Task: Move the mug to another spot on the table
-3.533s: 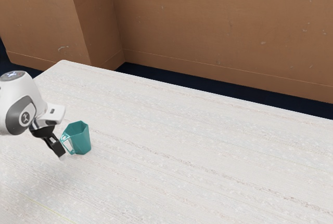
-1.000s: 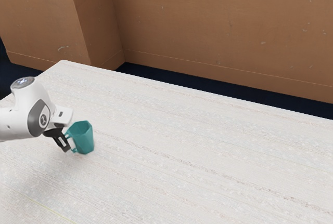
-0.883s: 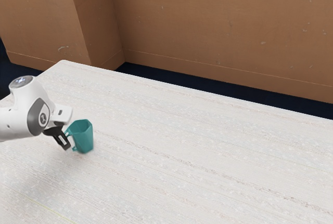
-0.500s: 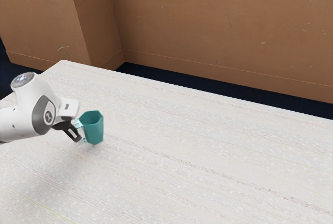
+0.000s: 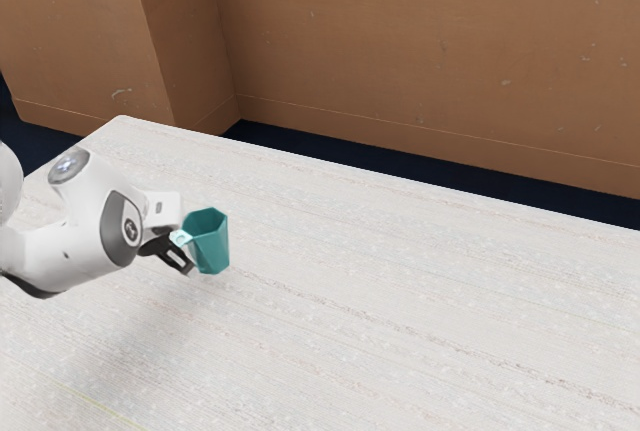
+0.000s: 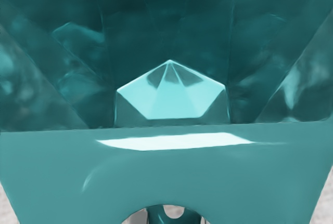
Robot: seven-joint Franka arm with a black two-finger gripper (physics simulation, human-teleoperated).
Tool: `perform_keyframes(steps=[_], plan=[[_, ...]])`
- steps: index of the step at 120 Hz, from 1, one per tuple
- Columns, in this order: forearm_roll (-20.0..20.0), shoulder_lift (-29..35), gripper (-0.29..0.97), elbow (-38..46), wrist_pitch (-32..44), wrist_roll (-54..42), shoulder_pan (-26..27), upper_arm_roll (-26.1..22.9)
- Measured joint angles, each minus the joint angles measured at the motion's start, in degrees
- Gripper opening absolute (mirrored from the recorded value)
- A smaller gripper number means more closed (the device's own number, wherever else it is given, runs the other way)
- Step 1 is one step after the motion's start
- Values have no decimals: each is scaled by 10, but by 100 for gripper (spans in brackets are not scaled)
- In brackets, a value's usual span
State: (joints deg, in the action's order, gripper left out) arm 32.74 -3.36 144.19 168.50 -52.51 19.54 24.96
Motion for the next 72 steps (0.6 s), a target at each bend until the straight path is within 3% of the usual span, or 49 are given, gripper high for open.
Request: perform_keyframes(steps=[24,72], plan=[[40,-12,-5,-6,19,-3,42,-2],[79,-42,-4,-5,43,-7,65,-3]])
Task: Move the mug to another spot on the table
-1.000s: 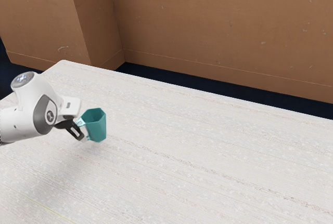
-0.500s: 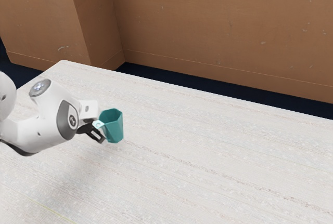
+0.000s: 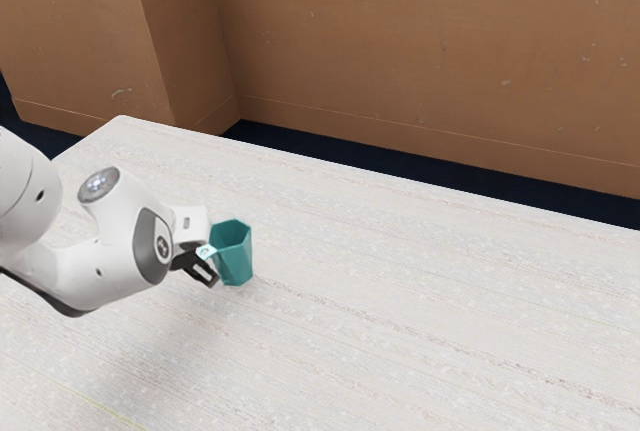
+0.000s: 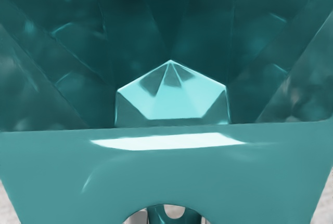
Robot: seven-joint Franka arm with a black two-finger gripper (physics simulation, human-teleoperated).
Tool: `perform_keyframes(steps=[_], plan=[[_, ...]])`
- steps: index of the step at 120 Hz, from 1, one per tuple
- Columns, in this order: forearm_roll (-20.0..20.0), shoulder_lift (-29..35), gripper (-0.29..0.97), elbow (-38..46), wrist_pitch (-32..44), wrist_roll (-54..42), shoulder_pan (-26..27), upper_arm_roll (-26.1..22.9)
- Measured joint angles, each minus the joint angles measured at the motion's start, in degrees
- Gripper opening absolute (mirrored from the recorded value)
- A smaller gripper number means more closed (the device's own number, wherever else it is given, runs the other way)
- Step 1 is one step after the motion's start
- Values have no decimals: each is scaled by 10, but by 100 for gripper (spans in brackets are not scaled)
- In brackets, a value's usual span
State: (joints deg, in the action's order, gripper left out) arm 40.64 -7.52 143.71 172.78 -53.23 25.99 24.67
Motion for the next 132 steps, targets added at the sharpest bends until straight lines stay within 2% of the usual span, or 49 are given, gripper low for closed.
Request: perform_keyframes(steps=[46,62,74,89,109,114,126,132], plan=[[14,-26,-5,0,17,-3,9,0],[13,-27,25,1,22,-5,14,0],[18,-21,41,8,20,-5,19,0],[31,17,52,41,-5,-3,26,5],[35,53,60,81,-36,2,20,29],[7,74,61,83,-67,15,18,32],[-196,188,63,53,-199,98,-5,29],[-277,215,64,23,-263,140,-9,28]])
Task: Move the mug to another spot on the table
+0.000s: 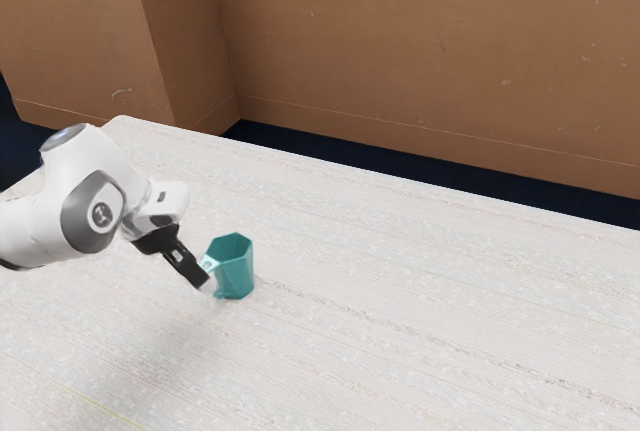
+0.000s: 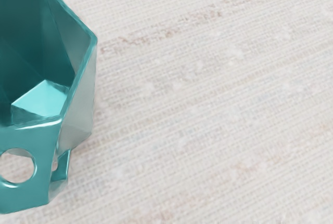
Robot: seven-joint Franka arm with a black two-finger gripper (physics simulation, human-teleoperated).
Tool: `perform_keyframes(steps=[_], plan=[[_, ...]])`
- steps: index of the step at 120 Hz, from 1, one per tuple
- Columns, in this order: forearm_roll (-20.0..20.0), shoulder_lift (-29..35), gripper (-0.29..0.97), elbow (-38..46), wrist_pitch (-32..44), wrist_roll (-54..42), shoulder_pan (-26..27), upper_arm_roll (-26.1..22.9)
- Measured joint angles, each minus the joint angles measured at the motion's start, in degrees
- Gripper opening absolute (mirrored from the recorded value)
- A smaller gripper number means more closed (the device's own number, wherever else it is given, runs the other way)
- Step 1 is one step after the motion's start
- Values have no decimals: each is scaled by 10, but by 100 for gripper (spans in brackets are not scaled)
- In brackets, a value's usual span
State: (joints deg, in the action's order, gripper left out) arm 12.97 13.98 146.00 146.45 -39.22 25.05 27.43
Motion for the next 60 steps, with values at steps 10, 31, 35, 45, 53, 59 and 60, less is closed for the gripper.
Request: perform_keyframes(steps=[10,31,35,45,53,59,60], plan=[[-83,14,65,-64,-83,62,-1,3],[-146,-48,66,-298,-242,168,-2,1],[-148,-69,66,-344,-269,185,-28,-19],[-143,-108,66,-436,-325,219,-158,-132],[-131,-147,66,-517,-371,242,-214,-177],[-125,-161,66,-551,-398,258,-234,-193],[-125,-162,66,-554,-402,260,-236,-194]])
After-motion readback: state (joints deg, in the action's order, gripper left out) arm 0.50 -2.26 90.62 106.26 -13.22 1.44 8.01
